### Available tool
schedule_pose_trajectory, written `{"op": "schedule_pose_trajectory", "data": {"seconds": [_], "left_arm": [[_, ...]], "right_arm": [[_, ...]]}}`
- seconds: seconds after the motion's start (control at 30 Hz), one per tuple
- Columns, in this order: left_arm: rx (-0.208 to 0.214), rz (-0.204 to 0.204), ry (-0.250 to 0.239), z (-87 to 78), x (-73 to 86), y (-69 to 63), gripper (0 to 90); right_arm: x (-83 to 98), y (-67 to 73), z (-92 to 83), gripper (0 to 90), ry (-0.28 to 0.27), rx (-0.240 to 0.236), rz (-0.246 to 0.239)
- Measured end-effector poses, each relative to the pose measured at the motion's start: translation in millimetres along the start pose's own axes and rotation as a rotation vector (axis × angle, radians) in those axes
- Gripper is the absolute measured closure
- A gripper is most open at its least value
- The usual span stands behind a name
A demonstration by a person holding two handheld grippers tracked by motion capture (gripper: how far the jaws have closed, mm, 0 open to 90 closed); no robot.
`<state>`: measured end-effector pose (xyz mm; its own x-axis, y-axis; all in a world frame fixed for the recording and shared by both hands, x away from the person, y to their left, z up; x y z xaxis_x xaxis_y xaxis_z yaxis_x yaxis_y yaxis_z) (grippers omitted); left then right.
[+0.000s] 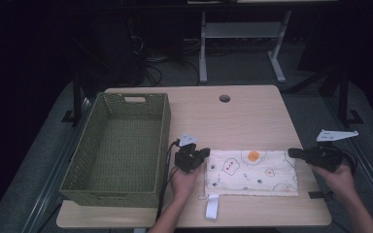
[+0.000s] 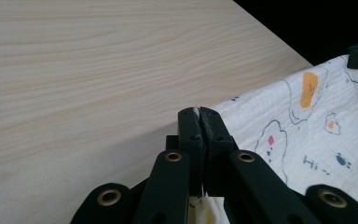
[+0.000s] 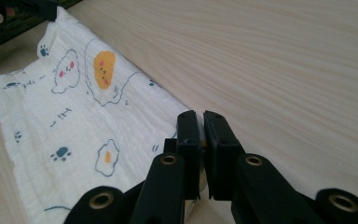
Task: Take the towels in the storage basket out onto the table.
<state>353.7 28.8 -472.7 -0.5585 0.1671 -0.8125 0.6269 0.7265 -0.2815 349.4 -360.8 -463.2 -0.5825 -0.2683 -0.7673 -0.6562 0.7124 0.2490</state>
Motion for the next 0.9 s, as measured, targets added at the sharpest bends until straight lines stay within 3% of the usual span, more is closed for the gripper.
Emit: {"op": "schedule_pose_trajectory", "data": {"seconds": [0.3,0.53,0.7,0.9], "left_arm": [[0.023,0.054,-0.046,-14.0,8.0,-15.3,88.3],[0.058,0.100,-0.056,-24.6,16.8,-29.9,88.1],[0.083,0.125,-0.041,-35.7,25.2,-39.8,87.9],[0.109,0.179,0.023,-45.7,39.3,-52.2,87.9]], "right_arm": [[11.2,17.1,-13.6,84.4,-0.027,-0.004,-0.059],[26.4,29.9,-27.0,83.9,-0.047,-0.010,-0.082],[39.2,42.5,-35.8,83.6,-0.050,-0.015,-0.100],[55.8,54.4,-41.3,83.3,-0.033,-0.024,-0.128]]}}
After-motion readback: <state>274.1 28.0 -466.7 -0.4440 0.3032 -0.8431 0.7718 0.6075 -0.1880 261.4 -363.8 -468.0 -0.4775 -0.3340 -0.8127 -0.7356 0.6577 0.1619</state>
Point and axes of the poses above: each handheld gripper's, and its own axes: z roughly forward along the jaws, x roughly out of its underside, y roughly to its left, the point moved 4 cm from there along z, roughly forward along the jaws, and after that the axes turned 3 degrees about z, right-handed, at the moved point
